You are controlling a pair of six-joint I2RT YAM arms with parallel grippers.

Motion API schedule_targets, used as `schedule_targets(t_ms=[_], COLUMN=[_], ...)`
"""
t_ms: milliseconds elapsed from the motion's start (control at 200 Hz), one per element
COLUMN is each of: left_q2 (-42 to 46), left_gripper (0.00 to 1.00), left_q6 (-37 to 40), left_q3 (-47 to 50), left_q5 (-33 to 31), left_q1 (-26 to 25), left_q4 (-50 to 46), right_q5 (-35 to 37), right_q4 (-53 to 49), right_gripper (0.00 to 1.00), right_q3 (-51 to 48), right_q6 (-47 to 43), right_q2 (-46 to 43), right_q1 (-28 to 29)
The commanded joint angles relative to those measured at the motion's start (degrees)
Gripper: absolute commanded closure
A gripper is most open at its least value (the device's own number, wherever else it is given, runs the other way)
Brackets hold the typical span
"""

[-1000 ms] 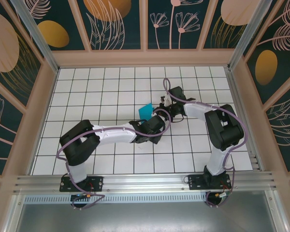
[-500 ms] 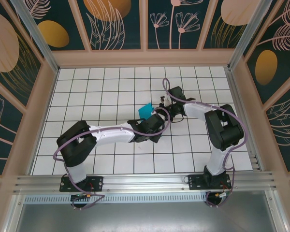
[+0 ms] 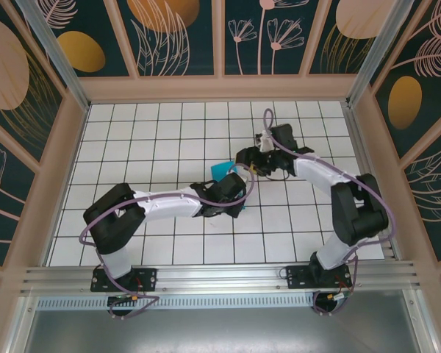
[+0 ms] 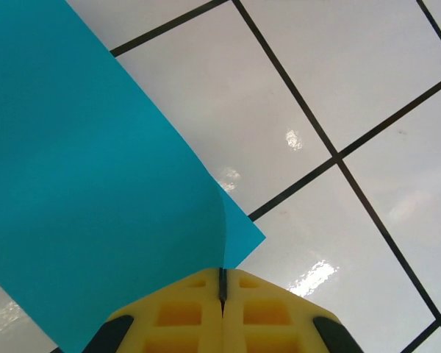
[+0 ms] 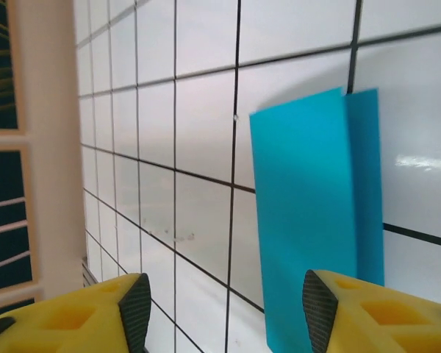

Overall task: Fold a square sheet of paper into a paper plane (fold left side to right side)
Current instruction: Fold the triangle a second time at the center of the table.

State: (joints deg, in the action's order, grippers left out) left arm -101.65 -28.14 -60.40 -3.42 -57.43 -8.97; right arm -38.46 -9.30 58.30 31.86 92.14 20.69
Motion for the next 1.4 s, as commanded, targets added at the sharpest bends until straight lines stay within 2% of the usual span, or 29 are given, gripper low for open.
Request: schedule_targets(t_ms=[0, 50, 250, 320, 415, 601, 851, 1396], left_q2=[2.82, 3.12, 5.48, 5.89, 6.17, 6.46, 6.55, 4.88], left_gripper=[1.0, 1.0, 1.0, 1.0, 1.0, 1.0, 1.0, 0.99], left_q6=[-1.46, -1.8, -2.56, -3.09, -3.5, -3.59, -3.76, 0.24], left_q3=[2.12, 2.81, 5.83, 7.0, 7.67, 8.28, 8.82, 6.84], left_q5=[5.47, 7.09, 12.04, 13.83, 15.46, 15.4, 14.08, 10.99], left_q1=[1.98, 2.79, 5.88, 6.65, 7.31, 7.96, 8.57, 12.46], left_q4=[3.54, 4.66, 7.43, 8.74, 9.83, 9.49, 8.61, 3.15], right_q5=[0.84, 1.09, -1.48, -2.38, -1.75, 1.62, 6.01, 11.16], right_q4=[0.24, -0.17, 0.98, 3.35, 7.53, 12.63, 11.84, 3.39], right_gripper=[0.4, 0.42, 0.72, 0.87, 0.95, 0.98, 0.98, 0.97], right_q3=[-3.52, -5.22, -12.91, -16.48, -20.13, -23.32, -20.65, -17.8], right_q6=[-0.89, -1.68, -2.32, -0.71, 1.52, 5.55, 6.4, 3.33], right_q2=[-4.83, -6.97, -11.94, -12.69, -12.82, -9.1, -2.67, 3.66], right_q1=[-2.92, -4.21, -5.24, -4.16, -0.7, 5.27, 8.78, 10.34])
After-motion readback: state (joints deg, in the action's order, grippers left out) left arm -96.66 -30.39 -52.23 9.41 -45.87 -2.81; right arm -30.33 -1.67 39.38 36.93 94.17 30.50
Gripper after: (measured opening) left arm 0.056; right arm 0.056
